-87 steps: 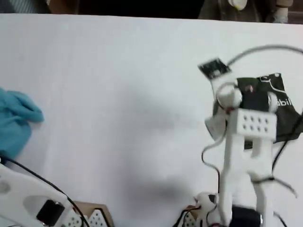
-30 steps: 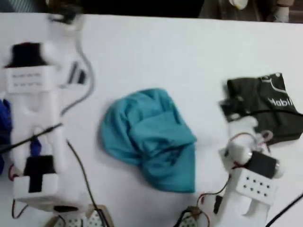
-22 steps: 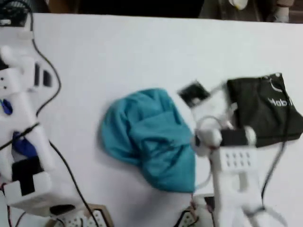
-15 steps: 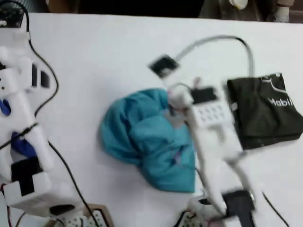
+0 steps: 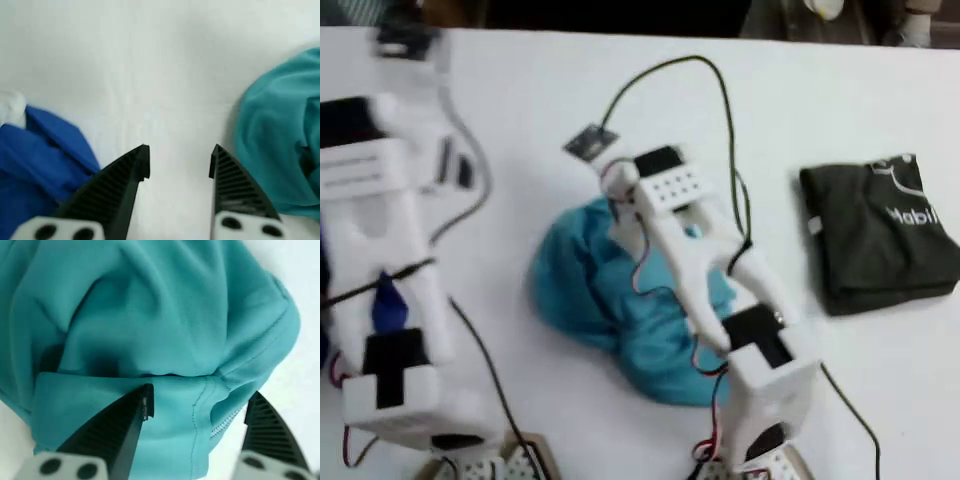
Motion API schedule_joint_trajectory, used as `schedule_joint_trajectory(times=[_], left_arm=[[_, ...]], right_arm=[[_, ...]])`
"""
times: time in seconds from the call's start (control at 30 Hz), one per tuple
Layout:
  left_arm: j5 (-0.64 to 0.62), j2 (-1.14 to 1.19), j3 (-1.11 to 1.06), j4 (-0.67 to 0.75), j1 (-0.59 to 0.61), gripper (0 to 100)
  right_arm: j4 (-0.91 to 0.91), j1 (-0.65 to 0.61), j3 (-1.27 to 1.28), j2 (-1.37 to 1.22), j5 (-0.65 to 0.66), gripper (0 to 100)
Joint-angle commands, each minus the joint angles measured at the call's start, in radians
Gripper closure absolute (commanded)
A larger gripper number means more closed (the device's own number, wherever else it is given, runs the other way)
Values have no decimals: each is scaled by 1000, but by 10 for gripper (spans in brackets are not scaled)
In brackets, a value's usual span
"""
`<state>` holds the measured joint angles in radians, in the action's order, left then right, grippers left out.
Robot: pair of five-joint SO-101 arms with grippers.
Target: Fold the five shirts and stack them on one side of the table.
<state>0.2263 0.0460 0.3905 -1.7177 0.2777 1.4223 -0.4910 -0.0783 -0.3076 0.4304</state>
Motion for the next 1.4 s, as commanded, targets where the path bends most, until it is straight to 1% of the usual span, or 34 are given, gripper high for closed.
schedule_joint_trajectory(times=[0.0,0.1,0.2,0.37,0.47,0.53,0.6,0.67,0.7,0.73,0.77,0.87,1.07,1.13,1.2,1.37], left_arm=[[-86,-3,-50,106,-130,783],[-133,25,-105,186,-166,783],[-138,48,-150,232,-167,783],[-138,78,-179,295,-169,783],[-138,103,-177,301,-164,783],[-138,120,-179,301,-164,783],[-138,140,-177,301,-164,783],[-138,160,-177,301,-164,783],[-138,169,-176,301,-164,783],[-138,176,-173,301,-164,783],[-138,181,-171,301,-163,783],[-135,186,-176,301,-163,784],[-138,187,-171,301,-133,784],[-138,183,-171,301,-132,784],[-138,183,-171,301,-132,783],[-138,184,-171,301,-133,783]], right_arm=[[4,5,-66,4,-8,698],[-2,-1,-68,-1,-8,698],[-54,-4,-46,-45,-8,700],[-148,-8,-60,-220,-8,700],[-189,-7,-95,-323,-8,704],[-189,-2,-129,-358,-8,748],[-199,1,-141,-355,-8,843],[-217,2,-144,-354,-8,973],[-217,8,-144,-354,-8,985],[-213,19,-146,-352,-8,960],[-200,31,-152,-348,-8,955],[-136,85,-204,-306,-5,977],[4,255,-367,-168,-8,978],[56,291,-414,-119,-8,978],[99,297,-460,-74,-8,978],[91,246,-598,-8,-8,978]])
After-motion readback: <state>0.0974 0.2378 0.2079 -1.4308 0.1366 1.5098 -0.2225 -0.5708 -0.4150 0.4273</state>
